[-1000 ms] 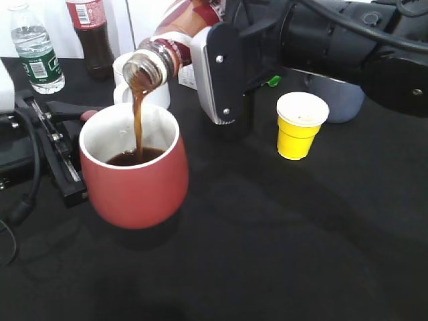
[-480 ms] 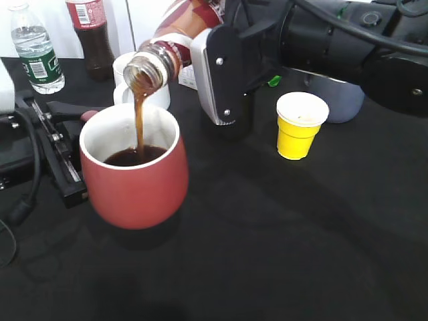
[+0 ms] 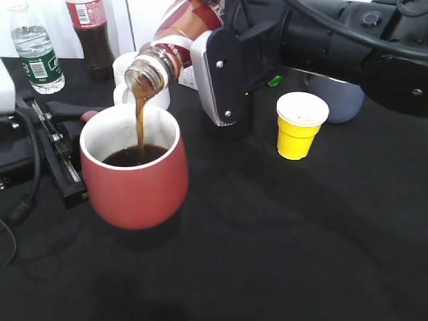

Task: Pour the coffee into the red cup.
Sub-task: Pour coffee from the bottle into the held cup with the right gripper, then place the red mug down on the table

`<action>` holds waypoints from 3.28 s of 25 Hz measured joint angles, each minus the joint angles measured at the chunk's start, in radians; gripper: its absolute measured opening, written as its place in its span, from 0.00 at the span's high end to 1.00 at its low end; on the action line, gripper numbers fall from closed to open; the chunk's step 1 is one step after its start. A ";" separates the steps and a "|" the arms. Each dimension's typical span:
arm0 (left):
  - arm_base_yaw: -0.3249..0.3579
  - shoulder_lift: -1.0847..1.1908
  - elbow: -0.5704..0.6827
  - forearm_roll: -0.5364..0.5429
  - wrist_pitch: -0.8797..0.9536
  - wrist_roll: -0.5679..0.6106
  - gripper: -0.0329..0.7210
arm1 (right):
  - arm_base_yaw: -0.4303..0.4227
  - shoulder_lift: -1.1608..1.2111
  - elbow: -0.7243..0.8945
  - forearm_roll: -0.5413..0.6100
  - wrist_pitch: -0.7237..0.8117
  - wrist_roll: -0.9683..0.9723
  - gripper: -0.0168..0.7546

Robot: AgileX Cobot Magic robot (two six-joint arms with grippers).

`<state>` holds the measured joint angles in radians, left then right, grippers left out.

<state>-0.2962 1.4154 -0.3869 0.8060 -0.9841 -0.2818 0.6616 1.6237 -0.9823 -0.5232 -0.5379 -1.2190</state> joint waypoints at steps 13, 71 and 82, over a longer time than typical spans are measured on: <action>0.000 0.000 0.000 0.000 0.005 0.000 0.87 | 0.000 0.000 0.000 0.001 -0.017 -0.025 0.29; 0.418 0.695 -0.482 -0.428 -0.058 0.176 0.87 | 0.000 0.000 0.000 0.060 0.000 1.402 0.29; 0.418 0.698 -0.467 -0.424 -0.113 0.187 0.54 | 0.000 0.000 0.000 0.067 0.000 1.402 0.29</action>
<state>0.1216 2.1131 -0.8537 0.3823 -1.0971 -0.0952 0.6616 1.6237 -0.9823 -0.4566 -0.5383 0.1834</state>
